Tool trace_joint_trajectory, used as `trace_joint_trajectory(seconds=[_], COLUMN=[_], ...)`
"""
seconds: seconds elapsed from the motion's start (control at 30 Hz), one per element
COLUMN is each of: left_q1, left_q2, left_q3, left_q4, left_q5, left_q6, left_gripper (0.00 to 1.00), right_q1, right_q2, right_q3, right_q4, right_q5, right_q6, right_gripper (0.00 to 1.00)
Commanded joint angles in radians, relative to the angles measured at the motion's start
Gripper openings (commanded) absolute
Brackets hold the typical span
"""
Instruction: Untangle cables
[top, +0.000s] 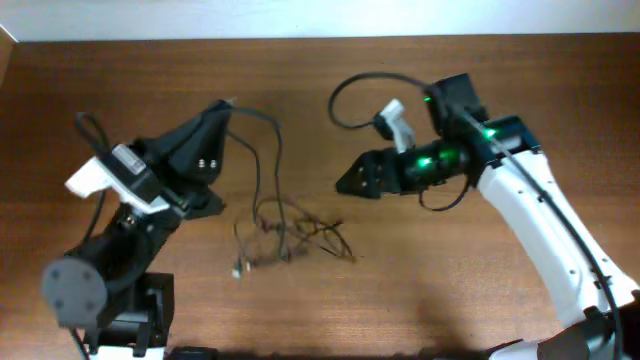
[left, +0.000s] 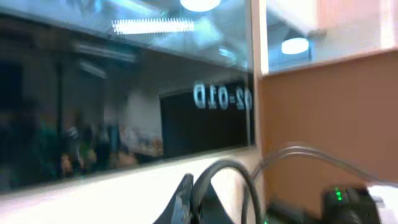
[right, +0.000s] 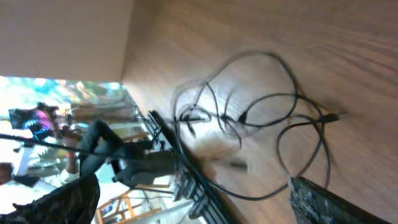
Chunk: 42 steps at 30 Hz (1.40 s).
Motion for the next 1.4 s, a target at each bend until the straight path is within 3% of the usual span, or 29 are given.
trace_joint_trajectory(seconds=[0.0,0.1,0.33,0.4,0.5,0.53,0.6,0.73,0.77,0.8,0.83,0.97,1.03,1.13,1.27,1.37], left_q1=[0.002,0.002,0.002,0.002,0.002,0.002,0.019,0.069,0.079,0.088,0.095,0.103,0.134,0.193,0.287,0.380], left_q2=[-0.011,-0.011,-0.011,-0.011,-0.012,-0.012,-0.012,-0.008,0.003,0.016,0.031,0.052,0.058,0.134,0.356,0.518], left_q3=[0.024,0.026,0.028,0.028,0.028,0.028,0.028,0.028,0.028,0.028,0.028,0.065,0.169,0.455,0.790,0.927], left_q4=[0.049,0.069,0.078,0.079,0.075,0.075,0.071,-0.036,-0.056,-0.055,-0.026,-0.011,-0.201,-0.603,-0.887,-0.993], left_q5=[-0.159,-0.160,-0.167,-0.167,-0.167,-0.167,-0.167,-0.167,-0.168,-0.169,-0.198,-0.217,-0.219,-0.220,-0.295,-0.297], left_q6=[-0.018,-0.032,-0.032,-0.032,-0.032,-0.031,-0.028,-0.028,-0.028,-0.028,-0.028,0.002,0.124,0.277,0.310,0.309], left_gripper=[0.00,0.00,0.00,0.00,0.00,0.00,0.00,0.00,0.00,0.00,0.00,0.00,0.00,0.00,0.00,0.00], right_q1=[0.100,0.189,0.390,0.444,0.426,0.385,0.292,0.028,-0.027,-0.062,-0.090,-0.088,-0.088,-0.088,-0.088,-0.089], right_q2=[-0.017,-0.015,0.126,0.211,0.285,0.256,0.204,0.187,0.187,0.187,0.187,0.190,0.196,0.196,0.196,0.196], right_q3=[0.010,-0.016,-0.130,-0.130,-0.130,-0.126,-0.124,-0.124,-0.124,-0.124,-0.125,-0.130,-0.130,-0.130,-0.130,-0.130], right_q4=[0.052,0.142,0.372,0.439,0.449,0.390,0.297,0.202,0.174,0.145,0.100,0.072,0.075,0.074,0.075,0.075], right_q5=[0.112,0.293,0.289,0.385,0.487,0.521,0.599,0.657,0.628,0.596,0.573,0.579,0.579,0.579,0.579,0.579], right_q6=[0.026,-0.069,-0.029,0.040,0.164,0.163,0.163,0.163,0.163,0.163,0.163,0.151,0.151,0.151,0.151,0.151], right_gripper=[0.99,0.99,0.99,0.76,0.14,0.04,0.04,0.04,0.14,0.41,0.54,0.85,0.99,0.99,0.99,0.99])
